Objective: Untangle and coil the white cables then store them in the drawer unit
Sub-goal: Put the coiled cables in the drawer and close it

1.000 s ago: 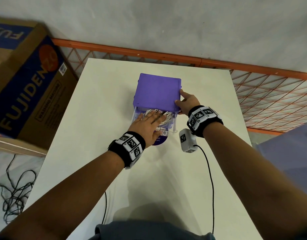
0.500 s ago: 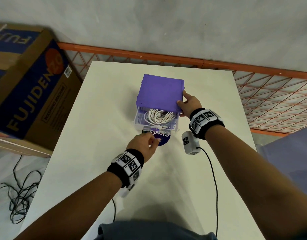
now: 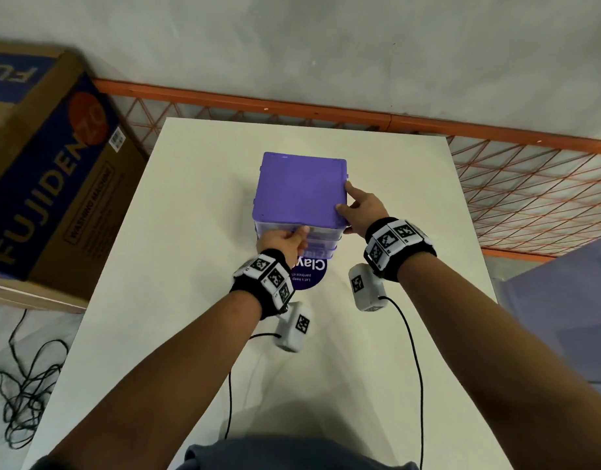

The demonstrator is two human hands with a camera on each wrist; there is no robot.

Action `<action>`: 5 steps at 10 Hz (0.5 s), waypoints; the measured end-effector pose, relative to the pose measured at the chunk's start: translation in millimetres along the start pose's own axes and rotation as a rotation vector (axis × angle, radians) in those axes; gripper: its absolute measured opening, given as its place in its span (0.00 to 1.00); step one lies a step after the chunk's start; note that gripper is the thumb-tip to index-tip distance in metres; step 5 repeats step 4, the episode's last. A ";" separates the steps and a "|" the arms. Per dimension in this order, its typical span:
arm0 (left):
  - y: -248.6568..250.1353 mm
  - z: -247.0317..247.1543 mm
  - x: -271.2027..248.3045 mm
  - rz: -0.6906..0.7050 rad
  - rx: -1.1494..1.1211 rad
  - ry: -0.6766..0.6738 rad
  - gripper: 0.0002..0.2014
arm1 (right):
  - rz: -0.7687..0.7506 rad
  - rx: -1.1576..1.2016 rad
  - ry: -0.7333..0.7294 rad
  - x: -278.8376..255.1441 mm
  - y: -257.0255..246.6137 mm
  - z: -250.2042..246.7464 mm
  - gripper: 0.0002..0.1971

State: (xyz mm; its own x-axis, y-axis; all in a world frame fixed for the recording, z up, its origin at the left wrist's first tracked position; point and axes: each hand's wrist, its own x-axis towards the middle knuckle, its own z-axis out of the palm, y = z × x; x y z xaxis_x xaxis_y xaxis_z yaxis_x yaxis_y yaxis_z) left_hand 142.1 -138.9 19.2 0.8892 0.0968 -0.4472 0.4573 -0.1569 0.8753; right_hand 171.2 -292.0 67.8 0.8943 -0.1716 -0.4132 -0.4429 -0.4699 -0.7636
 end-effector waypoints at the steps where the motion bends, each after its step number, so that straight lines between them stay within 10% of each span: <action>1: -0.4 -0.8 9.2 -0.004 0.008 -0.012 0.15 | -0.005 0.019 0.029 1.5 2.2 -0.3 0.29; 5: -8.3 -5.6 13.5 0.022 0.120 -0.098 0.16 | 0.016 0.037 0.014 -2.8 -4.8 -4.1 0.29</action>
